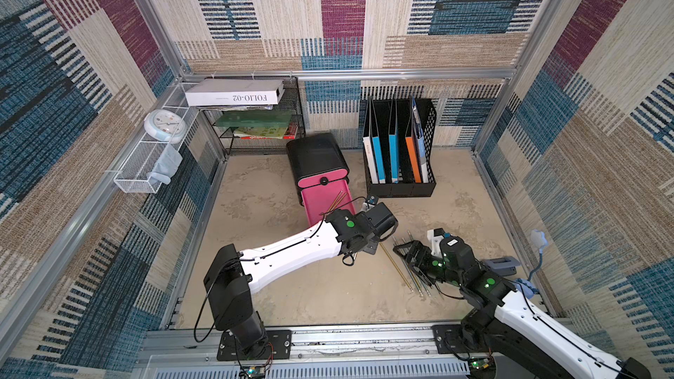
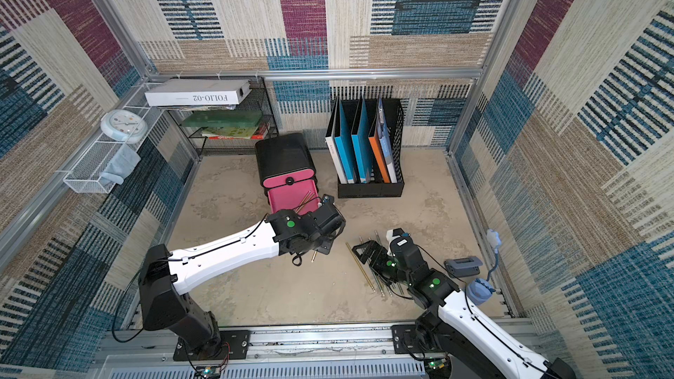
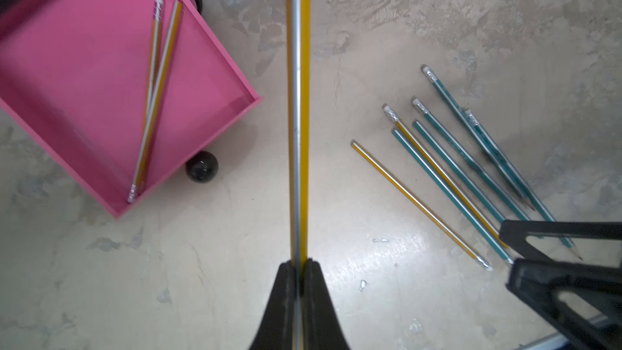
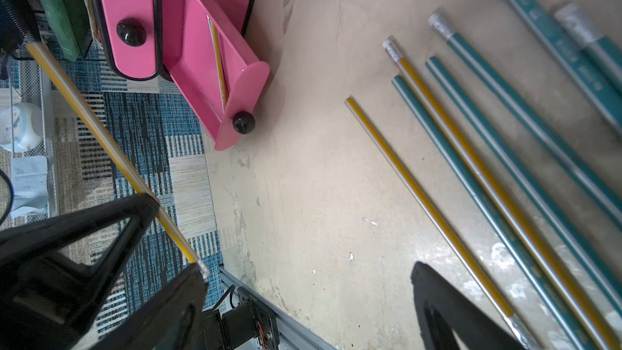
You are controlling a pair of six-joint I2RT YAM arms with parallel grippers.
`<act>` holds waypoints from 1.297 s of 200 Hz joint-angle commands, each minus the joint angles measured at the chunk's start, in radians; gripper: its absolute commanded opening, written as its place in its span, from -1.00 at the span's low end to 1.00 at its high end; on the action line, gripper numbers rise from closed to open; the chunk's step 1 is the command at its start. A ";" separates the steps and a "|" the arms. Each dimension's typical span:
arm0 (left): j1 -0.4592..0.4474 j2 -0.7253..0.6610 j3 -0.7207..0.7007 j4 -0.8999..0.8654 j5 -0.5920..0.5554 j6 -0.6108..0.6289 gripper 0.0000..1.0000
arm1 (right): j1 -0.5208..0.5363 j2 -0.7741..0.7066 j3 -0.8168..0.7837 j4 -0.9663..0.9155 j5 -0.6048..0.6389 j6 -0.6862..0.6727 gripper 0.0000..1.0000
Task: Please place the pencils in the drawer according to their color
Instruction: Place the pencil in the drawer.
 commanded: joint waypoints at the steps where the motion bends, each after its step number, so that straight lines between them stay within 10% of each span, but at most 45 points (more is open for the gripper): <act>1: 0.036 -0.026 0.001 0.040 -0.049 0.184 -1.00 | 0.000 0.015 0.007 0.063 -0.016 -0.014 0.98; 129: 0.332 -0.039 -0.030 0.220 0.035 0.598 -1.00 | 0.000 0.048 -0.004 0.195 -0.036 0.034 0.98; 259: 0.402 0.118 -0.080 0.360 0.012 0.629 -1.00 | 0.000 -0.001 -0.006 0.137 0.036 0.060 0.98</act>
